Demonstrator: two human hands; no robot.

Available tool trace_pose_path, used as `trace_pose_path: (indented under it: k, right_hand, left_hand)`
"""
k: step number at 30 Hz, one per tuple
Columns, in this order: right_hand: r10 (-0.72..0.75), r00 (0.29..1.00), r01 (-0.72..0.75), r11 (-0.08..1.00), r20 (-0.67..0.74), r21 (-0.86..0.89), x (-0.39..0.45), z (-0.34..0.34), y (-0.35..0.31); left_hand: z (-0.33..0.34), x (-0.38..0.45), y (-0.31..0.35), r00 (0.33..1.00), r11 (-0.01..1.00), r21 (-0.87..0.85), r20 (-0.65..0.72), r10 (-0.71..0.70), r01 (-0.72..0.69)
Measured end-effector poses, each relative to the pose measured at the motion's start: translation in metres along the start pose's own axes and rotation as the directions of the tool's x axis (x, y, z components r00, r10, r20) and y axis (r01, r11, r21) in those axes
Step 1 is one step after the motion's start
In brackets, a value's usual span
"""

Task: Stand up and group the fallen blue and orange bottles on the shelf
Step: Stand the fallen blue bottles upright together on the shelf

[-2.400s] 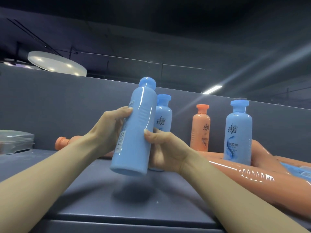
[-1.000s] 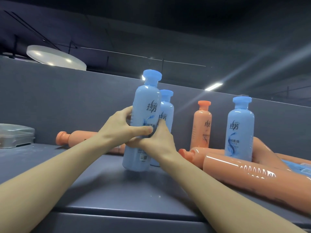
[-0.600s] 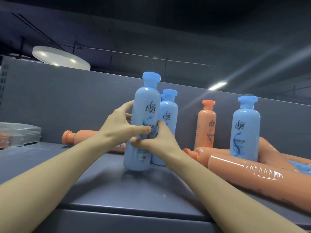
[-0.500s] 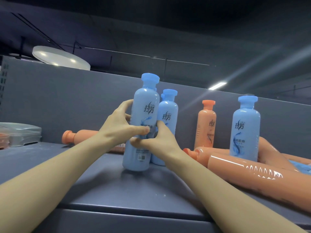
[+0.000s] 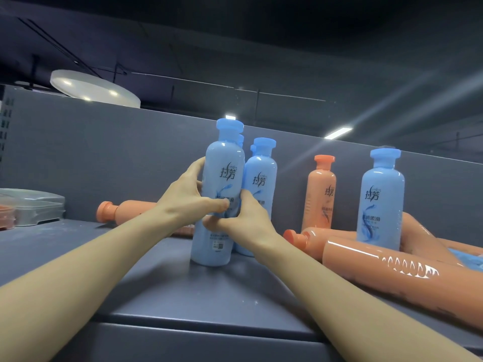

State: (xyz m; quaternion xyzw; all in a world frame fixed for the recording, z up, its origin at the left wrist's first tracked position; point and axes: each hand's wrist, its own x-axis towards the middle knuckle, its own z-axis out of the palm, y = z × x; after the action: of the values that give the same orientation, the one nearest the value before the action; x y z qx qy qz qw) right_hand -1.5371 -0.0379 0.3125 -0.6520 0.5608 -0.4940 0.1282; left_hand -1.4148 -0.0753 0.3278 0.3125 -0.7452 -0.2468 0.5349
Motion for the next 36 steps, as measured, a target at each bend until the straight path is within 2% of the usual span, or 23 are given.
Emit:
trace_pose_path:
  k: [32,36]
  right_hand:
    - [-0.044,0.997,0.051,0.992,0.067,-0.117,-0.0021,-0.0019,-0.0013]
    - [-0.038,0.996,0.048,0.990,0.076,-0.130,-0.0018,-0.0044,-0.0023]
  left_hand:
    - [-0.0007,-0.0031,0.0035,0.992,0.997,-0.074,0.124,0.040,-0.031]
    - [-0.0007,-0.0017,0.0028,0.996,0.998,-0.041,0.079,0.045,-0.041]
